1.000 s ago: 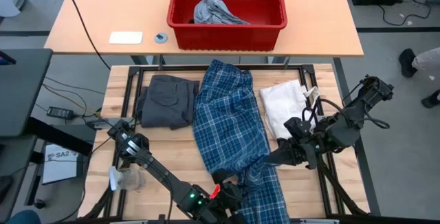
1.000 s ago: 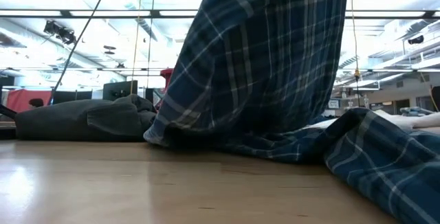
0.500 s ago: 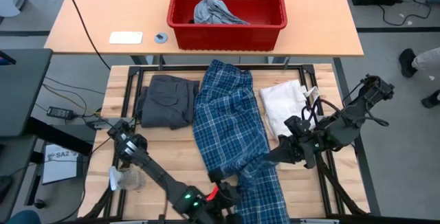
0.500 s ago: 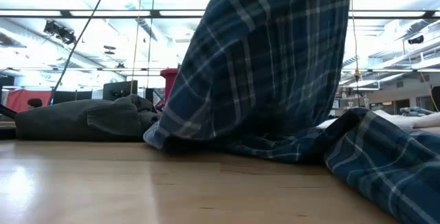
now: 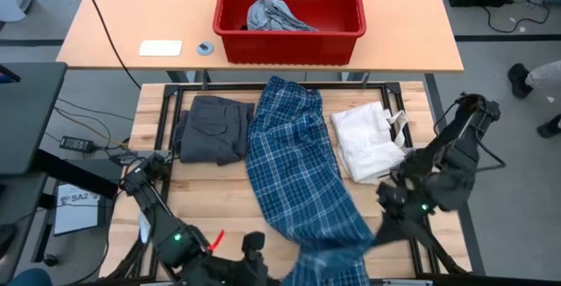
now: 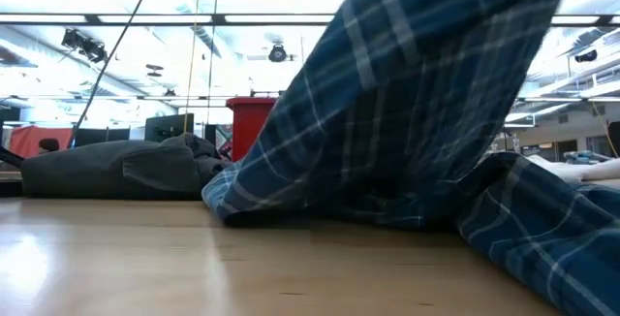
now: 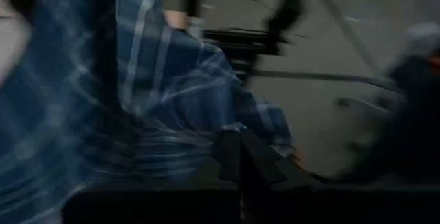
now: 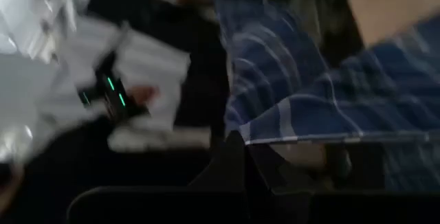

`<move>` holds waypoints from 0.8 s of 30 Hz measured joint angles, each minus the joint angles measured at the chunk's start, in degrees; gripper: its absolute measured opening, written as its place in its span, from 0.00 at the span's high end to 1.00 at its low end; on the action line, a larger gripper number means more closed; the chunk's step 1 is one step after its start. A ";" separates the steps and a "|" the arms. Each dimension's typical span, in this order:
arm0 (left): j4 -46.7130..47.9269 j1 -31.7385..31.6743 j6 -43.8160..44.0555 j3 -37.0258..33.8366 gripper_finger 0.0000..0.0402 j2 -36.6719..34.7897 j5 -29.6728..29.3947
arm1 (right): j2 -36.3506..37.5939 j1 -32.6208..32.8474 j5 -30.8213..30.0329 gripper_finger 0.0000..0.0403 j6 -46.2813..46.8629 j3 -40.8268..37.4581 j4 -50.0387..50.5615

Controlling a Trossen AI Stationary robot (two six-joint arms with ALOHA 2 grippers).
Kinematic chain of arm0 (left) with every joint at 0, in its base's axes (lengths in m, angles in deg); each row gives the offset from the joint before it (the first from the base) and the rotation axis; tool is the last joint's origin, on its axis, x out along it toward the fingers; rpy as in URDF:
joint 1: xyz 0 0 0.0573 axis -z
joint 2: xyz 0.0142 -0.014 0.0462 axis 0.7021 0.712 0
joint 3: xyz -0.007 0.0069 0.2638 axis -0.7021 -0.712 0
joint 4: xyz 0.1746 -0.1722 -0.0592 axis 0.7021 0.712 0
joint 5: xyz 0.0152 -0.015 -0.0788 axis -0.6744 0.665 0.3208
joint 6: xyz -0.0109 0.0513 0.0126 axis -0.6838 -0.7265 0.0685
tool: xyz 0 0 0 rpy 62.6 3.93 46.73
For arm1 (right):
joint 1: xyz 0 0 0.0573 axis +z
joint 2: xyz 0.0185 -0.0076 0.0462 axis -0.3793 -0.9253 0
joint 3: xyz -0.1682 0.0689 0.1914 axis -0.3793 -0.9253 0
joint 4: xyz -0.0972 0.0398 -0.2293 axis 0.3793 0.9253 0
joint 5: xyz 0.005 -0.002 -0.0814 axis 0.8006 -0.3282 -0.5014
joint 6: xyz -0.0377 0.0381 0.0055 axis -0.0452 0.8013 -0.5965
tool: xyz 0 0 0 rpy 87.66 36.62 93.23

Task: Fold Laundry from Bin
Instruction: Fold the plaid pants

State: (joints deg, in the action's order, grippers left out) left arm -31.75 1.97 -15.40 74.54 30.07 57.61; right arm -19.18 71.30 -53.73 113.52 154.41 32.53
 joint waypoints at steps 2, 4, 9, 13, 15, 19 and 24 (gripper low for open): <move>-2.94 -0.12 -0.12 -0.02 1.00 -0.31 4.76 | -0.70 2.48 1.42 1.00 1.73 0.00 2.29; -6.05 -0.39 -0.12 -0.02 1.00 -0.36 8.85 | -1.81 5.38 2.14 1.00 3.65 0.00 4.83; -14.03 -0.49 -0.07 -0.07 1.00 -0.24 11.67 | -7.03 12.15 3.86 1.00 7.93 0.00 7.39; -21.27 -1.03 0.14 -0.07 1.00 1.66 14.81 | -13.20 16.02 5.82 1.00 8.77 0.00 7.63; -24.10 -1.49 1.29 -0.07 1.00 3.75 17.20 | -16.64 17.42 5.87 1.00 8.79 0.00 7.58; -26.89 -2.24 5.74 -0.17 1.00 8.35 21.26 | -24.21 19.49 6.18 1.00 8.91 0.00 4.38; -26.29 -2.72 9.90 -0.24 1.00 10.73 20.54 | -31.31 20.47 8.20 1.00 11.08 0.00 -4.44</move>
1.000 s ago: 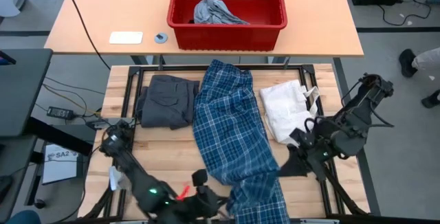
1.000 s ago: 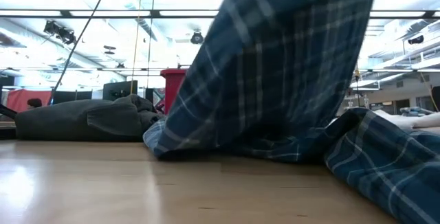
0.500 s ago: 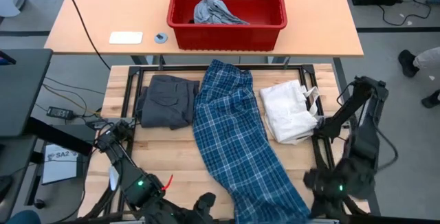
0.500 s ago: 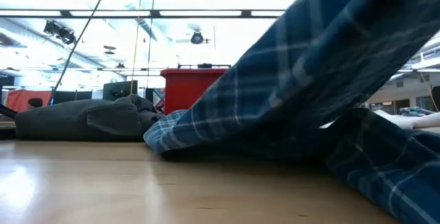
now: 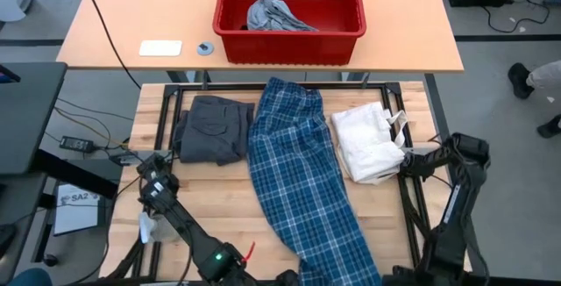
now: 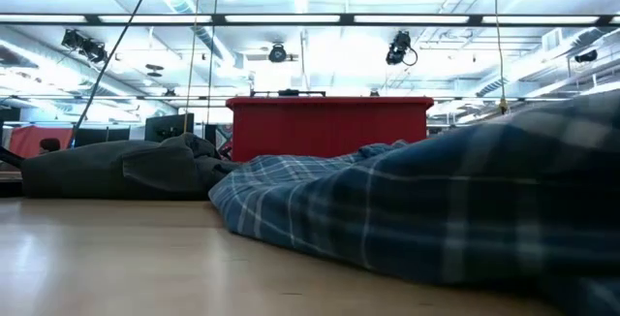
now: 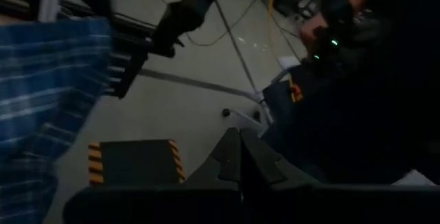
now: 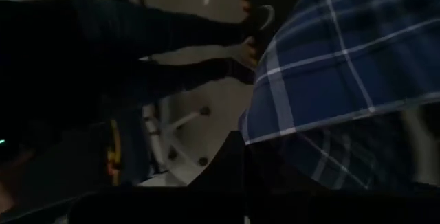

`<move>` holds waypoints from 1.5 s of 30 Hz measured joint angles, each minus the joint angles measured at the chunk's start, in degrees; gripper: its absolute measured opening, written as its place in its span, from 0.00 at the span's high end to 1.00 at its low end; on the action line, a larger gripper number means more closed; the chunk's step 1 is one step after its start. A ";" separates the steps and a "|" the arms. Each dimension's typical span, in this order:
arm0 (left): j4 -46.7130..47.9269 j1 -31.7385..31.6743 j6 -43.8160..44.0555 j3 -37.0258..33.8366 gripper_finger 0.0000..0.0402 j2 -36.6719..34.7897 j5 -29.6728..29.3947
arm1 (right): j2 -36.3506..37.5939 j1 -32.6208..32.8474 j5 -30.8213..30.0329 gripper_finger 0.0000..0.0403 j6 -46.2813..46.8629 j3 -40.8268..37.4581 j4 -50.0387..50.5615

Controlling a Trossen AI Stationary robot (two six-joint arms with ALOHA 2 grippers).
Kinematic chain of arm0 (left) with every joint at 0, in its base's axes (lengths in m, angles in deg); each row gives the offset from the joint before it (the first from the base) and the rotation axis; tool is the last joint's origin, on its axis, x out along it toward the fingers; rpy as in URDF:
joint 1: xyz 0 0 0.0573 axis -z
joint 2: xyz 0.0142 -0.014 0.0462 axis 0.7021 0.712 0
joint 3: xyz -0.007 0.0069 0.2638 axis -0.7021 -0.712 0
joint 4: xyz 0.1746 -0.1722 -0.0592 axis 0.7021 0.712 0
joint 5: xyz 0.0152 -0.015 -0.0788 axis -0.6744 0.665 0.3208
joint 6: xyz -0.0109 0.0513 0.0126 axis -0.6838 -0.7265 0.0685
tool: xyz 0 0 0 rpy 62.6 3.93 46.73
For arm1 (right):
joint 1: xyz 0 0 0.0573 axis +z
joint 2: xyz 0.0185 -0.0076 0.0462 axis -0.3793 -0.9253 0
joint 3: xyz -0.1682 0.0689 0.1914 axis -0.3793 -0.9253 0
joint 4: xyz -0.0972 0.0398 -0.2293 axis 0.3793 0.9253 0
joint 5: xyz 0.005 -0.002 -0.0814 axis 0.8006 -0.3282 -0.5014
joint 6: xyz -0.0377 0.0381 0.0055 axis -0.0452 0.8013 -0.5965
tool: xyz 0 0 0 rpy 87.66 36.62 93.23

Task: Fold Laundry from Bin
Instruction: Fold the plaid pants

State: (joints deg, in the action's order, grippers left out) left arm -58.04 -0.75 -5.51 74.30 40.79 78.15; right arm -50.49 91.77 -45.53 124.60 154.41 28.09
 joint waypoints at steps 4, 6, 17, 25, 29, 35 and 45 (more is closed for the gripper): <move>-0.32 -0.30 -0.32 0.07 1.00 -0.15 -2.27 | 0.25 -0.13 -1.40 1.00 -0.71 0.00 -6.56; -0.33 -0.32 -1.19 0.09 1.00 -0.13 -2.64 | 2.13 -0.89 -3.95 1.00 -1.50 0.00 -7.69; 2.00 -0.29 -0.91 0.15 1.00 -0.15 -2.76 | 11.89 -4.97 -18.58 1.00 -11.58 0.02 -20.51; 4.65 -0.28 -0.65 0.15 1.00 -0.15 -2.69 | 5.65 0.48 -17.96 1.00 -9.42 0.11 -21.47; 6.06 -1.07 -0.61 0.15 1.00 -0.15 -2.55 | -2.69 3.49 -17.66 1.00 -3.39 0.09 -17.11; 11.31 -4.26 3.36 0.17 0.98 -0.20 1.20 | -13.23 4.02 -5.41 0.84 10.26 -0.07 -3.46; 34.90 -9.75 14.79 0.15 0.87 -0.59 1.45 | -8.23 4.63 -5.60 0.55 12.48 0.07 3.86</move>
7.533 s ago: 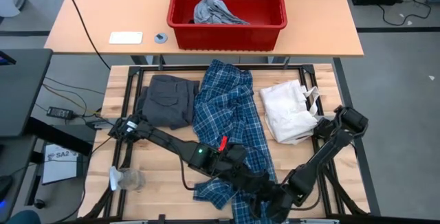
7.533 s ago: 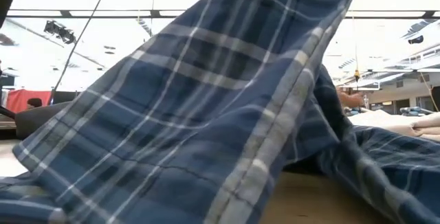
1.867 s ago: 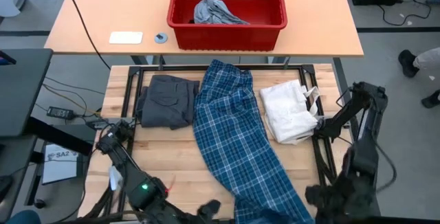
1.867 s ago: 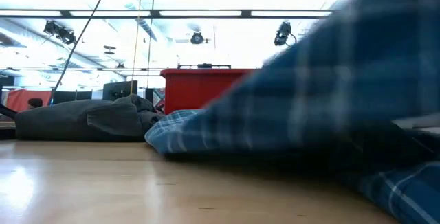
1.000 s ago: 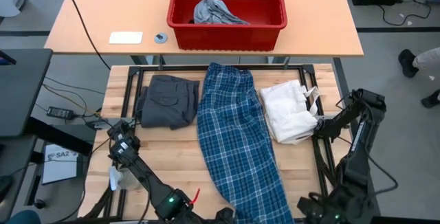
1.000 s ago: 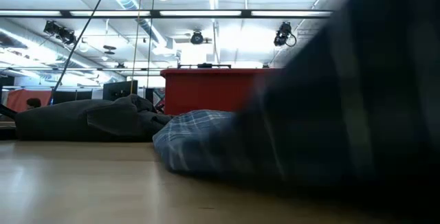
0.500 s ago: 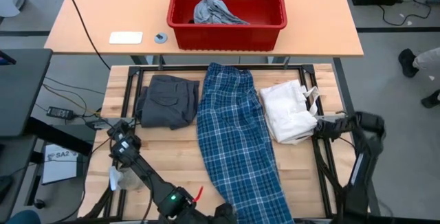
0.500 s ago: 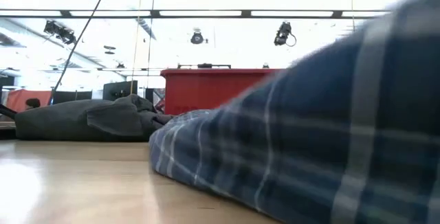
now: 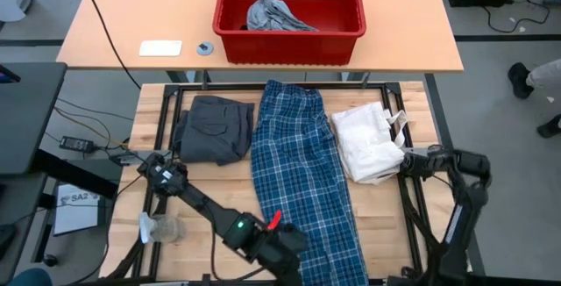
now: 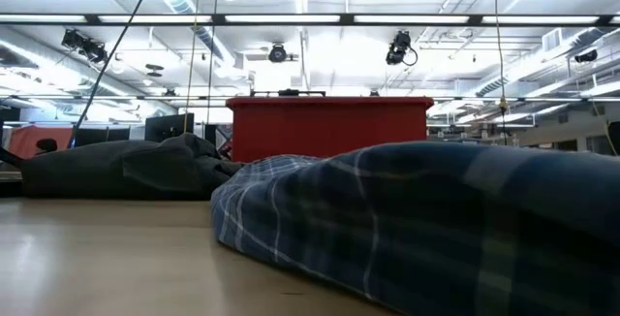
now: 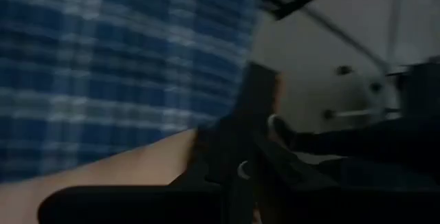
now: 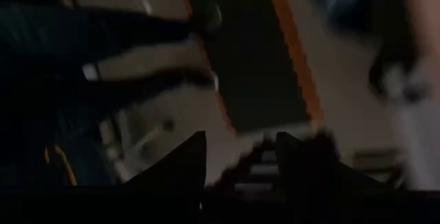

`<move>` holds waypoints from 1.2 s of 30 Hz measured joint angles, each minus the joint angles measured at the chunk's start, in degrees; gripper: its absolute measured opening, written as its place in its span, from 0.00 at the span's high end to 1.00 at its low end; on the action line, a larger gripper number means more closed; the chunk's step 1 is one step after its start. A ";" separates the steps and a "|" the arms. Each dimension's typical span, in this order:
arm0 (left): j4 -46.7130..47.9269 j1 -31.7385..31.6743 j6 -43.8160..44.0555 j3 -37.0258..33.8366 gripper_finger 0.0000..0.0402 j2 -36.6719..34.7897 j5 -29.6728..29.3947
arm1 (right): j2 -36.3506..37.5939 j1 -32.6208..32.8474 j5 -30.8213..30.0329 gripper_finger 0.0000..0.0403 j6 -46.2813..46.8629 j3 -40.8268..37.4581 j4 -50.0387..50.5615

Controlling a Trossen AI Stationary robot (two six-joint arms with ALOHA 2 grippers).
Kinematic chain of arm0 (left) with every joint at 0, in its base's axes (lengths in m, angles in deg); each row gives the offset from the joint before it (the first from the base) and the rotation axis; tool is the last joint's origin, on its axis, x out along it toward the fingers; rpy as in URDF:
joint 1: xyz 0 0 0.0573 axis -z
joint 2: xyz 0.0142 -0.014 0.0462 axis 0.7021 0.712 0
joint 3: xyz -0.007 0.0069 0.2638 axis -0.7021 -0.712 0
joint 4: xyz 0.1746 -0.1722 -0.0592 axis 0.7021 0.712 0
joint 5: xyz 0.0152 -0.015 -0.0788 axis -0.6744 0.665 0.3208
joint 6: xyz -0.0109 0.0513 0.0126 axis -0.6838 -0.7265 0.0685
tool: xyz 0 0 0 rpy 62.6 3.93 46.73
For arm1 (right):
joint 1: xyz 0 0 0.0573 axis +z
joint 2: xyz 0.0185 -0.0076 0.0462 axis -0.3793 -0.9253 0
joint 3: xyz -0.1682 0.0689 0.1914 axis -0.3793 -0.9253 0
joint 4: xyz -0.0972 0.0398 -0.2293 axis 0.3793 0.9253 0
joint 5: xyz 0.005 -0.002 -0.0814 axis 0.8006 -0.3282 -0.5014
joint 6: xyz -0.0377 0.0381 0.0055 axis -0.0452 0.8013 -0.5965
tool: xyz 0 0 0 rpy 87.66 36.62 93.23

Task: Fold Laundry from Bin
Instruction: Fold the plaid pants

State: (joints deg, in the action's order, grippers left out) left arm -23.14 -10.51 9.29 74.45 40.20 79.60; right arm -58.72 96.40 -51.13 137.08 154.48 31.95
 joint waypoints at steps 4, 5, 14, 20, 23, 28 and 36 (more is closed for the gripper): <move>8.37 -2.94 -0.57 0.02 0.87 -1.04 -0.07 | 6.66 -4.50 -10.82 0.56 -5.87 0.03 11.50; 10.38 -3.97 -1.11 0.02 0.87 -1.29 -0.14 | 8.17 -6.27 -12.37 0.57 -7.00 -0.02 15.07; 26.07 -18.03 -22.64 0.02 0.87 -5.58 0.39 | 13.35 -31.67 -11.72 0.60 -29.94 -0.04 27.96; 28.92 -31.04 -41.74 0.02 0.89 -9.37 0.62 | 13.35 -49.24 -6.87 0.60 -44.28 -0.09 27.43; 27.01 -38.63 -49.01 0.04 0.90 -9.83 4.75 | 13.35 -55.23 -4.73 0.60 -47.92 -0.09 27.87; 24.04 -49.38 -55.83 -1.76 0.90 -9.91 10.87 | 13.35 -62.09 -2.47 0.60 -52.17 -0.09 29.16; 9.50 -60.28 -58.01 -11.63 0.83 -9.74 20.23 | 13.37 -76.28 2.80 0.60 -64.64 -3.56 23.82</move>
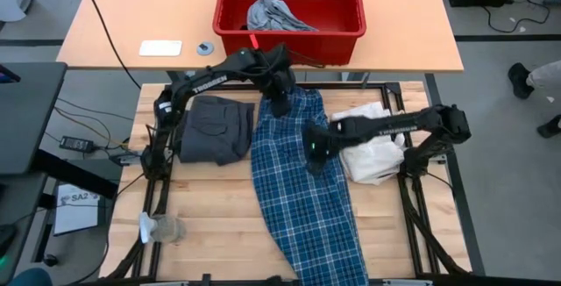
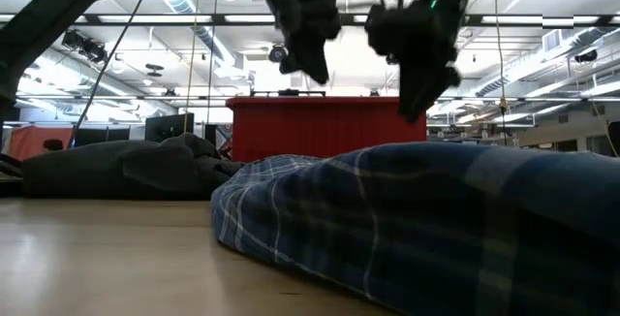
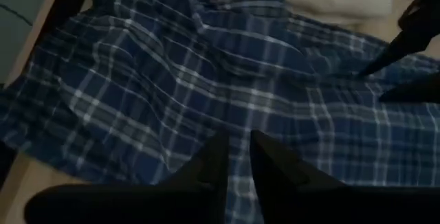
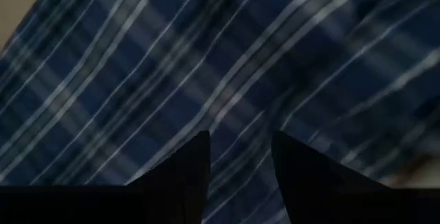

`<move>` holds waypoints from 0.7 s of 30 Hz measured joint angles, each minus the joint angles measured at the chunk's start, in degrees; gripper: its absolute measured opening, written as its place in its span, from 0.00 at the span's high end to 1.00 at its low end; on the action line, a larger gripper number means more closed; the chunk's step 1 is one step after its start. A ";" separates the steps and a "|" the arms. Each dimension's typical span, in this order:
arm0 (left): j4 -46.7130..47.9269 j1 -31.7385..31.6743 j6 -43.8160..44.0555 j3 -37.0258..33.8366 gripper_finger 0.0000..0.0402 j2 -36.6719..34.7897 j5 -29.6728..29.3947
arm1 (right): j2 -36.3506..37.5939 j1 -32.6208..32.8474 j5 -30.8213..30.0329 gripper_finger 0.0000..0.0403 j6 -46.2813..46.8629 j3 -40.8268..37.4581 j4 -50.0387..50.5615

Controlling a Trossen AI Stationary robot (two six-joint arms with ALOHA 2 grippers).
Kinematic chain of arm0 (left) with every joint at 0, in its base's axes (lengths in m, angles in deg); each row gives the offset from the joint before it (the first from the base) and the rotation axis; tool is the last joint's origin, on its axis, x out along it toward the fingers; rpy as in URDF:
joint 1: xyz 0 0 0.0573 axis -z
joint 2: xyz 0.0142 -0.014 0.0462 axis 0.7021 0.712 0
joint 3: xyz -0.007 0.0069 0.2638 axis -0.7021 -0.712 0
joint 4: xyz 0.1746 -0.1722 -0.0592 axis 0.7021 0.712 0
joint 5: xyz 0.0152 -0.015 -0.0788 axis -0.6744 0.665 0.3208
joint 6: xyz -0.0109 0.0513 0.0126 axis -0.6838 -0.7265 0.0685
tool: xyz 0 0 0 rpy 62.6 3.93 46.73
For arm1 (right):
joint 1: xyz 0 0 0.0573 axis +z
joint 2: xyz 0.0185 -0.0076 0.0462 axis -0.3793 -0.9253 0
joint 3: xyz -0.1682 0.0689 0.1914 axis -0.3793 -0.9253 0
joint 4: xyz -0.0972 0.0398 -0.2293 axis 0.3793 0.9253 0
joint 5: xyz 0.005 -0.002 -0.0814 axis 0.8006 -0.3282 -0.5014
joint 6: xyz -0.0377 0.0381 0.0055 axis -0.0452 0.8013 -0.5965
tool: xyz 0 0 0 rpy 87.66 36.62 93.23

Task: Fold Laundry from Bin
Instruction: Fold the plaid pants

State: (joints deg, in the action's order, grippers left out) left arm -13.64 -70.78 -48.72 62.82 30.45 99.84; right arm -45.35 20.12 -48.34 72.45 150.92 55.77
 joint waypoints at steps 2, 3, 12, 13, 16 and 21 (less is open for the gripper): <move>-5.10 -1.64 -0.21 -3.85 0.81 0.04 1.37 | 0.00 -4.24 2.60 0.60 -4.14 -1.62 -3.18; -8.06 -2.28 -0.23 -5.90 0.81 0.04 2.36 | -0.01 -6.33 4.16 0.60 -6.45 -2.31 -4.18; -24.15 -5.52 3.33 -23.08 0.81 0.11 6.48 | -0.02 -23.31 13.54 0.60 -19.17 -3.79 -13.61; -26.86 -5.84 4.63 -25.14 0.81 0.11 6.47 | -0.02 -24.73 13.89 0.60 -19.86 -3.79 -14.84; -33.80 -7.33 9.39 -31.72 0.81 0.11 6.28 | -0.02 -28.37 16.55 0.60 -20.20 -3.79 -17.38; -39.00 -12.26 18.76 -38.56 0.81 0.13 4.85 | -2.30 -30.69 19.23 0.60 -19.92 -3.67 -19.70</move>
State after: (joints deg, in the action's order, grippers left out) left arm -52.64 -83.05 -29.95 24.26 30.58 104.68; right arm -47.65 -10.57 -29.11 52.53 147.25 36.06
